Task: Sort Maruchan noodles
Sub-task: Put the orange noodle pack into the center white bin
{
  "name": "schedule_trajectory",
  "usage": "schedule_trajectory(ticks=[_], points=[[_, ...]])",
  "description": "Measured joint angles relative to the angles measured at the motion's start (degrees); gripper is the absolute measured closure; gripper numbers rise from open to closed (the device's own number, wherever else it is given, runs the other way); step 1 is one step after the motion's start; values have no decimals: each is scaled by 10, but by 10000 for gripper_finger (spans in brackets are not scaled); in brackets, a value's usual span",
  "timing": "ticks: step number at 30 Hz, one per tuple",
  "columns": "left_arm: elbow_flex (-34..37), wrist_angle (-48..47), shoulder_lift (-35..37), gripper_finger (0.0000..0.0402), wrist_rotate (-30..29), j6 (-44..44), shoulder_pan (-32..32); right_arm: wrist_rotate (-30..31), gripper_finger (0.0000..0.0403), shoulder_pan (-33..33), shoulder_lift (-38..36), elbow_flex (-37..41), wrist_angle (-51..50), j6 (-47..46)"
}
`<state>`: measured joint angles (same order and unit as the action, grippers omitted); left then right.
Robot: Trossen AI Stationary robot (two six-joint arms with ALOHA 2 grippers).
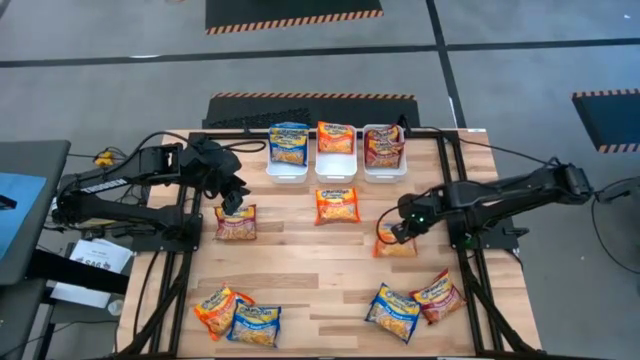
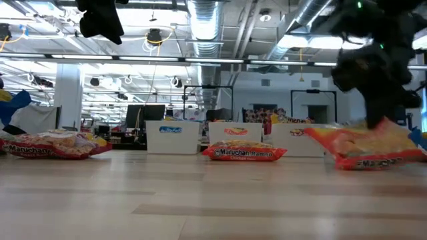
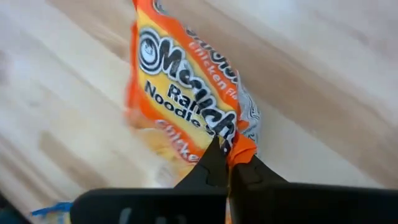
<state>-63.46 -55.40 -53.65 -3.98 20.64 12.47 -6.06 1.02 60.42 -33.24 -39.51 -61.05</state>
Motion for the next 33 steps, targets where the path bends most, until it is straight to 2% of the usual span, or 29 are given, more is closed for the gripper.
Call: schedule_trajectory(ticks=[10, 17, 25, 33], points=[[0, 0, 0, 272, -17, 1, 0, 106, 398, -10, 0, -137, -3, 112], [0, 19, 0, 272, -17, 14, 0, 137, 398, -97, 0, -219, 2, 242], [0, 67, 0, 272, -41, 47, 0, 123, 398, -248, 14, -244, 160, 419], [0, 68, 0, 272, -64, 91, 0, 75, 398, -350, 111, -244, 352, 534]])
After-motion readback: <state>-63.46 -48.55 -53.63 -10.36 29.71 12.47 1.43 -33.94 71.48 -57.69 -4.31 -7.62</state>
